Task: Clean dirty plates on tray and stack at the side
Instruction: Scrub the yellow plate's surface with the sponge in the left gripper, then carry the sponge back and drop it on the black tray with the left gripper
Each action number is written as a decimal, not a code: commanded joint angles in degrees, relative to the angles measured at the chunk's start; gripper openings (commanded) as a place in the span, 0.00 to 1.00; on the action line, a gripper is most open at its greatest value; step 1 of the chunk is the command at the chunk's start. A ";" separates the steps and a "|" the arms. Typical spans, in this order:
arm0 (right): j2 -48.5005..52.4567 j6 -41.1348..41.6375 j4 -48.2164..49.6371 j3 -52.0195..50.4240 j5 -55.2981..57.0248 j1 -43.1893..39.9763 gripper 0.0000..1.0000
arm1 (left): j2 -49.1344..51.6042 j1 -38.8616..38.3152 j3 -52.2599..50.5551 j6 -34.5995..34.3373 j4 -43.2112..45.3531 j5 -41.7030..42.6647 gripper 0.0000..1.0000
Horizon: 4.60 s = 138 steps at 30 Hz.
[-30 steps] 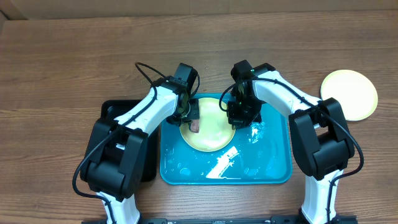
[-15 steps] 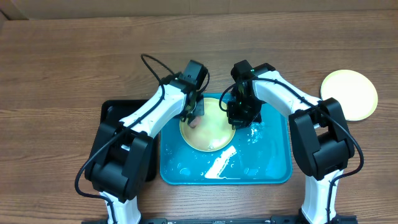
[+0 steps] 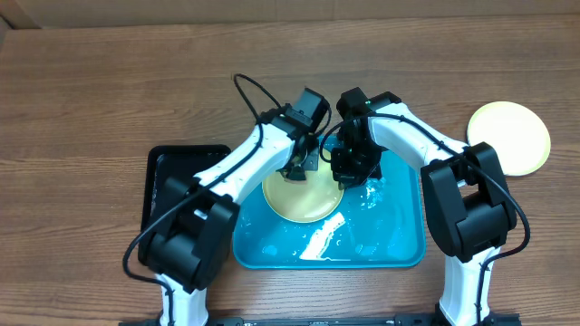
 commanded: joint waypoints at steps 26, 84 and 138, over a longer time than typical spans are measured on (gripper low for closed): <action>0.11 -0.31 0.52 -0.37 2.03 0.04 0.04 | 5.95 -3.34 0.94 15.02 -2.58 22.49 0.04; 0.11 -0.55 2.03 -0.35 2.01 -0.15 0.04 | -15.43 16.41 22.03 -5.27 -40.89 -11.78 0.04; 0.11 -1.62 7.54 -0.37 0.96 -0.09 0.04 | -23.74 31.15 -19.30 1.01 -12.22 -5.20 0.96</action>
